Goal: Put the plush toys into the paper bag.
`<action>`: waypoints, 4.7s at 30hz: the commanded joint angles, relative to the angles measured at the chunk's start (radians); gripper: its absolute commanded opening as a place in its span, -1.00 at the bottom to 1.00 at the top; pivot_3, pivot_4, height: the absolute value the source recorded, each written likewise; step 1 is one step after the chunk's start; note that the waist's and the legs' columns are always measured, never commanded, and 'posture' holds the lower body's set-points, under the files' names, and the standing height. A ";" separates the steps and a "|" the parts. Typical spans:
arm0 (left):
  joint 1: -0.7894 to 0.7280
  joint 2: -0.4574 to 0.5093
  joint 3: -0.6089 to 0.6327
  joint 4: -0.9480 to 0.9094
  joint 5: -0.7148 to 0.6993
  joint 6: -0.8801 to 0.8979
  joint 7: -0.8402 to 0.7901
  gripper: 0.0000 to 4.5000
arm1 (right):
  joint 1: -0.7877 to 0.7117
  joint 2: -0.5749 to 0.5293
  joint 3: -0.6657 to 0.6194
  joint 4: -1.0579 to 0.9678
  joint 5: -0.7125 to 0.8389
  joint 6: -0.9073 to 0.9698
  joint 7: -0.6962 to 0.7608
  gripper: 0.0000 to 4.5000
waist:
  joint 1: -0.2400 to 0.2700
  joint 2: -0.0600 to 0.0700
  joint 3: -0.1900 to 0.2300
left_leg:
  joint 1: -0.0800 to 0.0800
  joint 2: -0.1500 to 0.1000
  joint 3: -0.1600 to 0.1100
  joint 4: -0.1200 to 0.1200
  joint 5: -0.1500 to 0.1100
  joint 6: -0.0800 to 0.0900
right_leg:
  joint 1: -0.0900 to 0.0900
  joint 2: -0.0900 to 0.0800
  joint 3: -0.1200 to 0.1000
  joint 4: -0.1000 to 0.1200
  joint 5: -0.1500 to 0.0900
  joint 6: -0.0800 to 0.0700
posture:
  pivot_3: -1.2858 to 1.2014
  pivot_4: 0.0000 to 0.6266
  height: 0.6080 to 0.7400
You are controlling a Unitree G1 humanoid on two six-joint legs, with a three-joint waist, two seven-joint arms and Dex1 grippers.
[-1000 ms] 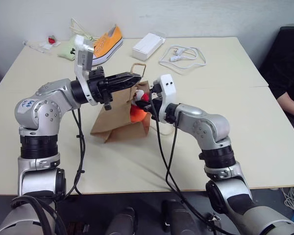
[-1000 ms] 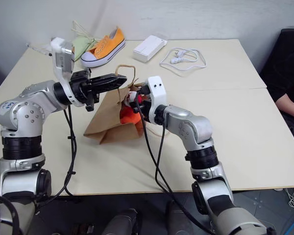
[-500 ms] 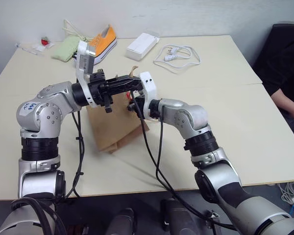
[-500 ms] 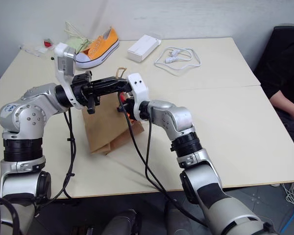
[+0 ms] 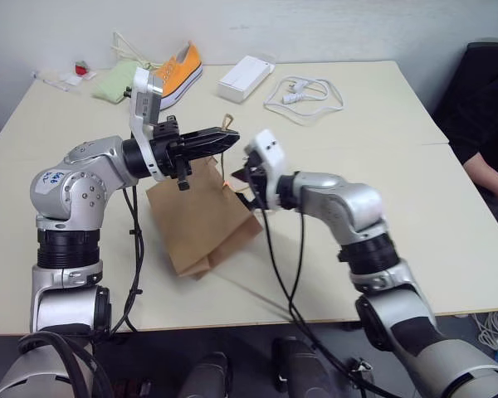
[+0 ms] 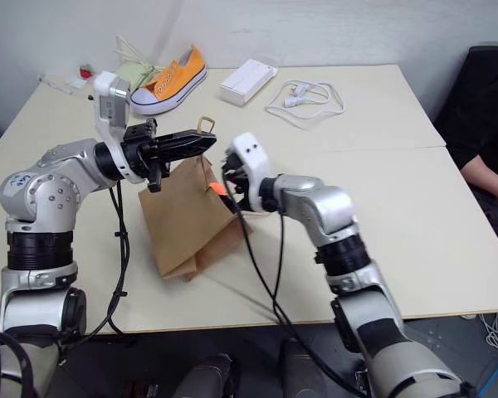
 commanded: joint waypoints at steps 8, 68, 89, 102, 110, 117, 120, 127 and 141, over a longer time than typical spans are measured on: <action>0.036 0.100 0.094 -0.068 -0.045 0.045 0.021 -1.00 | 0.336 -0.021 -0.292 -0.384 0.135 0.266 -0.212 0.98 | 0.005 0.000 0.000 | 0.001 0.001 0.002 -0.002 0.000 0.000 | -0.001 0.001 0.003 0.001 0.000 0.000 | 0.03 -0.52 1.00; -0.025 -0.104 -0.032 0.104 0.105 -0.197 -0.016 -0.31 | 0.429 -0.290 -0.404 -0.715 0.326 -0.120 -0.379 0.07 | 0.025 0.000 0.000 | 0.000 0.001 0.002 -0.001 0.000 0.001 | -0.001 0.001 0.003 0.000 0.000 0.000 | 0.03 -0.52 1.00; 0.292 -0.017 -0.140 -0.206 0.139 -0.192 -0.012 1.00 | 0.829 -0.615 -0.453 -0.786 0.432 -0.114 -0.161 0.60 | 0.077 -0.001 0.000 | 0.002 0.000 0.002 0.000 0.000 0.003 | 0.006 0.000 0.002 -0.010 0.002 0.001 | 0.03 -0.52 1.00; 0.213 -0.172 -0.243 0.027 0.284 -0.371 -0.016 1.00 | 0.530 -0.318 0.004 -0.412 -0.004 -0.307 -0.200 -0.99 | 0.072 -0.001 0.000 | 0.001 0.001 0.002 -0.001 0.001 0.002 | 0.003 0.001 0.001 -0.012 0.003 0.000 | 0.03 -0.52 1.00; 0.179 -0.255 -0.230 0.121 0.375 -0.459 0.107 1.00 | 0.510 -0.255 0.031 -0.369 -0.079 -0.339 -0.168 -0.99 | 0.072 -0.001 0.000 | 0.001 0.001 0.002 0.000 0.001 0.002 | 0.004 0.001 0.001 -0.011 0.003 0.000 | 0.03 -0.52 1.00; 0.139 -0.334 -0.238 0.231 0.447 -0.526 0.212 1.00 | 0.502 -0.225 0.019 -0.359 -0.104 -0.345 -0.154 -0.99 | 0.071 -0.001 0.000 | 0.001 0.001 0.002 0.000 0.001 0.002 | 0.003 0.001 0.001 -0.010 0.003 0.000 | 0.03 -0.52 1.00; 0.112 -0.380 -0.224 0.272 0.450 -0.541 0.247 0.82 | 0.504 -0.215 0.019 -0.365 -0.113 -0.344 -0.154 -1.00 | 0.075 -0.001 0.000 | 0.001 0.000 0.002 0.000 0.001 0.002 | 0.004 0.001 0.001 -0.011 0.003 0.000 | 0.03 -0.52 1.00; 0.072 -0.404 -0.213 0.338 0.454 -0.579 0.236 -0.09 | 0.541 -0.208 0.010 -0.404 -0.130 -0.355 -0.152 -1.00 | 0.072 -0.001 0.000 | 0.001 0.000 0.002 0.000 0.001 0.002 | 0.003 0.001 0.001 -0.010 0.003 0.000 | 0.03 -0.52 1.00; -0.188 -0.289 -0.226 0.778 0.398 -0.711 -0.475 -0.98 | 1.384 -0.470 -0.806 -1.052 0.324 -0.192 0.155 -1.00 | 0.103 -0.003 0.000 | 0.001 -0.001 0.002 0.001 0.000 0.004 | 0.008 0.001 0.000 -0.013 0.005 0.003 | 0.03 -0.52 1.00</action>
